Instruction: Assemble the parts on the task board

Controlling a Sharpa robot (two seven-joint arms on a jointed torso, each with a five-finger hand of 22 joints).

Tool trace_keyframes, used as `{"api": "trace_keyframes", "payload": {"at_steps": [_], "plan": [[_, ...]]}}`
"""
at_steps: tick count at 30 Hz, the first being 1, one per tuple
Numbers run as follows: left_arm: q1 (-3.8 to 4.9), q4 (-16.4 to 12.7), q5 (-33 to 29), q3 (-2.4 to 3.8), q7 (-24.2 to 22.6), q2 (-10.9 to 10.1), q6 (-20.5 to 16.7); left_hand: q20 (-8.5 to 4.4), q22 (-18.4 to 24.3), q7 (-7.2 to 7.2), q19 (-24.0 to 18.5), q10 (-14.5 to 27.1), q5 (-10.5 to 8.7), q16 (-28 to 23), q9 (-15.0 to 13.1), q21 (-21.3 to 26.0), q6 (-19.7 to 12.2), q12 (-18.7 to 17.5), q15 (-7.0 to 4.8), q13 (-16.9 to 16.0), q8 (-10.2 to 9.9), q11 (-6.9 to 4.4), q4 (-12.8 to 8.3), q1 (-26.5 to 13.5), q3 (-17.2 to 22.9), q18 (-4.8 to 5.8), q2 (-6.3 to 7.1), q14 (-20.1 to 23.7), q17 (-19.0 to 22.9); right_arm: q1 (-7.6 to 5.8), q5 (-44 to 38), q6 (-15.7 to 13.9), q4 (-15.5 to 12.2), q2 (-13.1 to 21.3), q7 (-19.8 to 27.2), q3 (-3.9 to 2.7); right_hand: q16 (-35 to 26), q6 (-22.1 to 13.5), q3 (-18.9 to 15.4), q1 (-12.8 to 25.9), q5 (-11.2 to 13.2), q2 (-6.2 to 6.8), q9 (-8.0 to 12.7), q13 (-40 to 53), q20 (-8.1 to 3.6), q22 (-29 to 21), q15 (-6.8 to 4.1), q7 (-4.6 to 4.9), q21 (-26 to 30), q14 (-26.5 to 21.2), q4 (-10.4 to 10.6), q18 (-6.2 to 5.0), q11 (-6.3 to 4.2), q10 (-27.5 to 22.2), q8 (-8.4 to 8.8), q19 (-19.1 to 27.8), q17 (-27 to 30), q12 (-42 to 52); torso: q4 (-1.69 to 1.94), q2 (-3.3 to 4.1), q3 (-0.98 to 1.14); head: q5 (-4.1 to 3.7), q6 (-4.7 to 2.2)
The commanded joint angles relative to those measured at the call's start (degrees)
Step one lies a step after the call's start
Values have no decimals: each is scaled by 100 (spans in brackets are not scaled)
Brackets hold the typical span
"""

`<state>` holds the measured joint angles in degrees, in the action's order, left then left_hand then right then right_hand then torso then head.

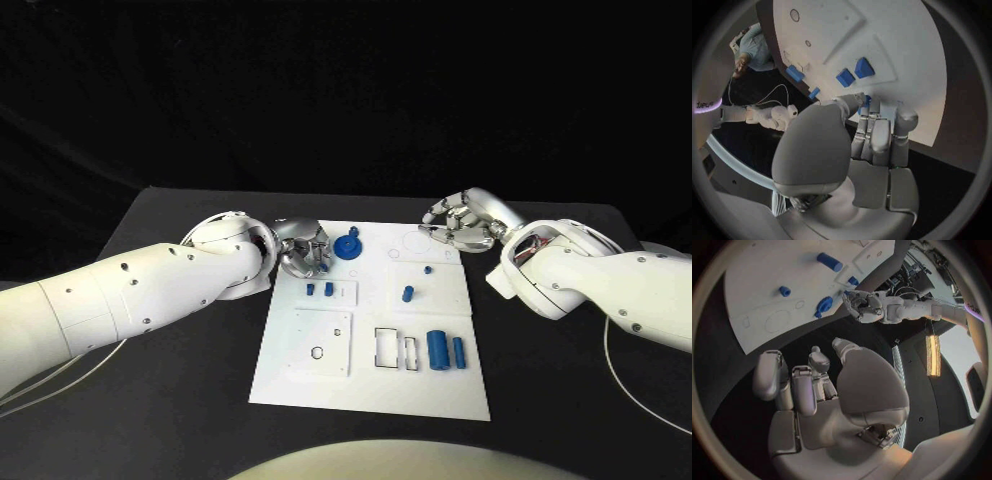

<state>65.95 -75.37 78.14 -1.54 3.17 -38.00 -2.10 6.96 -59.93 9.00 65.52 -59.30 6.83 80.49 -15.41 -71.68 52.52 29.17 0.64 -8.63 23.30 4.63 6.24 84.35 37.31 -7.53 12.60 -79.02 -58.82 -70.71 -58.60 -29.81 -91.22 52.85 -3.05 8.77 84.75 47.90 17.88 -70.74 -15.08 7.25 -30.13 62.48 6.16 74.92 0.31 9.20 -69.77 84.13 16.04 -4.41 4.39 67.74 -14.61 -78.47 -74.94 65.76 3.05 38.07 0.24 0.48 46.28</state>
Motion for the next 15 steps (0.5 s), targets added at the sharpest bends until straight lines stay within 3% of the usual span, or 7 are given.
{"api": "trace_keyframes", "payload": {"at_steps": [1, 15], "plan": [[-18, -18, 1, -15, -24, 38, 136, -2, 10, -2, -39, 23, 14, 7, 13, 41, -57, -44, 34, -11, -57, 32, 11, -47, -37, 14, -16, 5, 10, 7, -20, 38, 1, -6, 24, -1, -26, -39, -2, -26, -31, 7, -5, -5, -6, 69, -29, -10, 12, 295, 27, -56, -10, -8, -18, 33, -274, -26, 1, -1, 0, -4, 2], [-18, -12, -11, -15, -30, 39, 42, 9, 45, 11, -75, 76, 26, 17, 62, 74, -182, -115, 51, -31, -226, 49, 23, -89, -52, 4, 41, 24, 10, 14, -17, 33, 4, -6, 28, -1, -27, -40, -2, -26, -36, 4, -5, -13, -6, 71, -29, -11, 11, 295, 28, -55, -11, -9, -18, 30, -273, -32, 3, -1, -2, -4, -6]]}}
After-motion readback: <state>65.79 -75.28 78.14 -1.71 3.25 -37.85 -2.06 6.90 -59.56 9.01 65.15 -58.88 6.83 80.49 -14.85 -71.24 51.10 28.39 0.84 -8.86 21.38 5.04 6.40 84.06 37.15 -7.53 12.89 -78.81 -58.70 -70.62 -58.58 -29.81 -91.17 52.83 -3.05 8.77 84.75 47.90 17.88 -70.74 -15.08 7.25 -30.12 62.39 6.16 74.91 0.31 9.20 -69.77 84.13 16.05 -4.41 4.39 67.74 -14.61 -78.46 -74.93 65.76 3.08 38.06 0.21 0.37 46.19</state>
